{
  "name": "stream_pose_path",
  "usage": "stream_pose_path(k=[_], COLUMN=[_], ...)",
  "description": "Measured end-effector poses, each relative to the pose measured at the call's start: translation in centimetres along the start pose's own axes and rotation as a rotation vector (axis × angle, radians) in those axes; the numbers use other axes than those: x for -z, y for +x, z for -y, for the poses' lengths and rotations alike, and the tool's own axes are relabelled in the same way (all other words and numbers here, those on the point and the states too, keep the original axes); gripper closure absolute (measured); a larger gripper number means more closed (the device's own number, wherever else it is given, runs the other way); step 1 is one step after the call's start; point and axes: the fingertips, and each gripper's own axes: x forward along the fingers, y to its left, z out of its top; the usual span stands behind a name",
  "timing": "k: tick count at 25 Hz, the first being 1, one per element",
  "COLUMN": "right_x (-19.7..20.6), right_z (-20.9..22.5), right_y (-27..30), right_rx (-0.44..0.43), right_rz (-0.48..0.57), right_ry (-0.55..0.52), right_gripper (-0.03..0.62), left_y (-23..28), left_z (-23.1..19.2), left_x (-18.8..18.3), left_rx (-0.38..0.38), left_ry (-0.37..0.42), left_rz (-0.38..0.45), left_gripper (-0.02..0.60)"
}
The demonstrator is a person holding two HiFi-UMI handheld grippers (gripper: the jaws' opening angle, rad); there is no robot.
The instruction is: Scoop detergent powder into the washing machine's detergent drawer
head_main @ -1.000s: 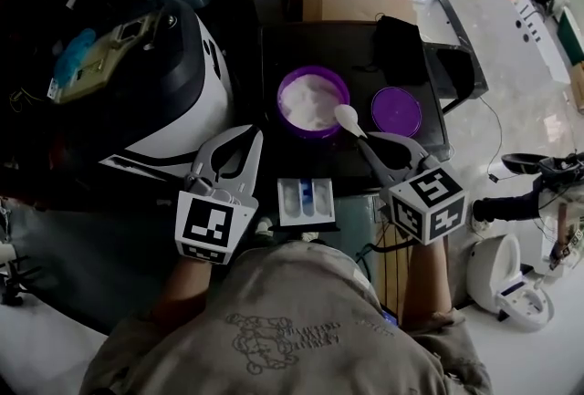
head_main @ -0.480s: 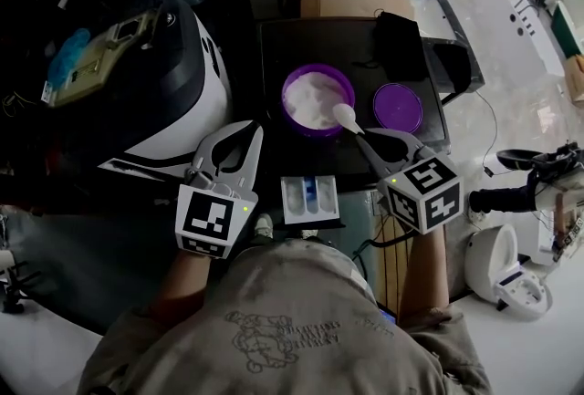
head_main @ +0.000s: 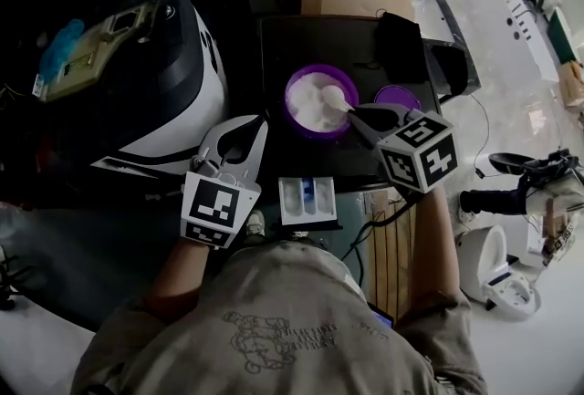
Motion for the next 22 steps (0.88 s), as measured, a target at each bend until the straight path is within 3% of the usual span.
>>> stream_pose_path(k=[9, 15, 22], right_x=[1.7, 3.2, 4.5], right_z=[2.1, 3.2, 3.4], right_y=[5.4, 7.9, 9.9], right_rx=[-0.015, 0.039, 0.007], right_rz=[-0.190, -0.287, -0.349], right_ry=[-0.007, -0.049, -0.007], right_gripper=[0.560, 0.560, 0.560], left_y=[1.9, 3.0, 3.2], left_z=[-0.4, -0.9, -2.4], left_x=[1.3, 2.7, 3.7], left_rx=[0.054, 0.072, 0.045], left_ry=[0.015, -0.002, -0.042], left_rz=[-0.025, -0.053, -0.040], left_gripper=[0.581, 0.581, 0.581])
